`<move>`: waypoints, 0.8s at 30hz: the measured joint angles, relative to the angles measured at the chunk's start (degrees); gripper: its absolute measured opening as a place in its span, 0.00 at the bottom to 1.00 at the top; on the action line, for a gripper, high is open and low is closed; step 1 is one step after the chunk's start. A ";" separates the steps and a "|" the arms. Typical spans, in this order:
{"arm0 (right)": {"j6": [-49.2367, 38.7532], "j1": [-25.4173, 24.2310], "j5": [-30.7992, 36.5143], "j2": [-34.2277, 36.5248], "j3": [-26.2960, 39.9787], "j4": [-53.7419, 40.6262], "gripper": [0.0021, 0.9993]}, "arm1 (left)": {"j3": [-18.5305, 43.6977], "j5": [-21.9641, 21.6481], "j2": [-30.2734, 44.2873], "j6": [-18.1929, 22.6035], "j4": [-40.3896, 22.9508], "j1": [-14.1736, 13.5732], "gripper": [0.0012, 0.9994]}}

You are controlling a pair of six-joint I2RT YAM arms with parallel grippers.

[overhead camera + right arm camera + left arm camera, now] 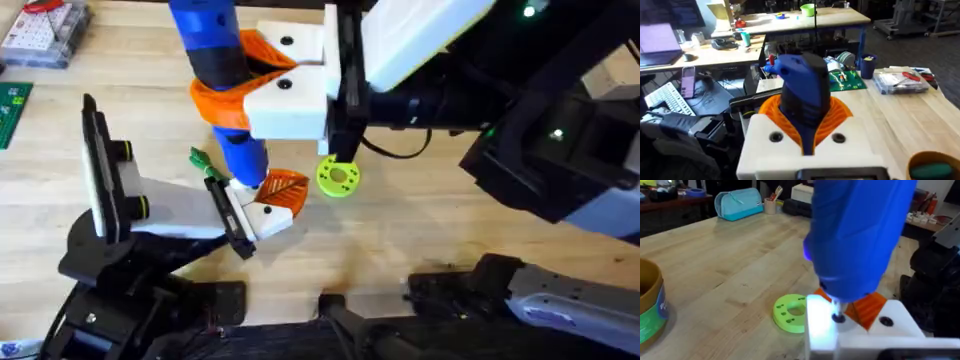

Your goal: Pick up the gripper from the table and insert it into the empty holder that is missing its gripper. Then pick up a screw, insert it into the mounting hole, and use the screwdriver to tighten it. Finally, clean up the table by picking up the vegetable and placing it into the bucket.

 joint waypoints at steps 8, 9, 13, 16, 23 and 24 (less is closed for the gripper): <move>1.83 -3.13 -0.63 -1.93 -0.49 5.18 0.06 | 0.00 0.00 0.00 -0.02 0.00 0.00 0.01; 2.30 -3.92 -0.63 -2.72 -0.51 5.22 0.06 | 0.00 0.00 0.00 -0.02 0.00 0.00 0.01; 3.73 -7.29 -0.65 -5.30 -0.51 5.08 0.06 | 0.00 0.00 0.00 -0.02 0.00 0.00 0.01; 4.15 -8.92 -0.66 -5.64 -0.51 3.42 0.06 | 0.00 -0.02 0.00 -0.02 0.00 0.00 0.01; 4.34 -12.07 -0.54 -5.38 -0.62 2.13 0.06 | 0.00 -0.04 0.00 -0.01 0.00 0.00 0.01; 4.34 -12.68 -0.45 -5.39 -0.62 1.51 0.06 | 0.00 -0.09 0.00 -0.02 0.00 0.00 0.01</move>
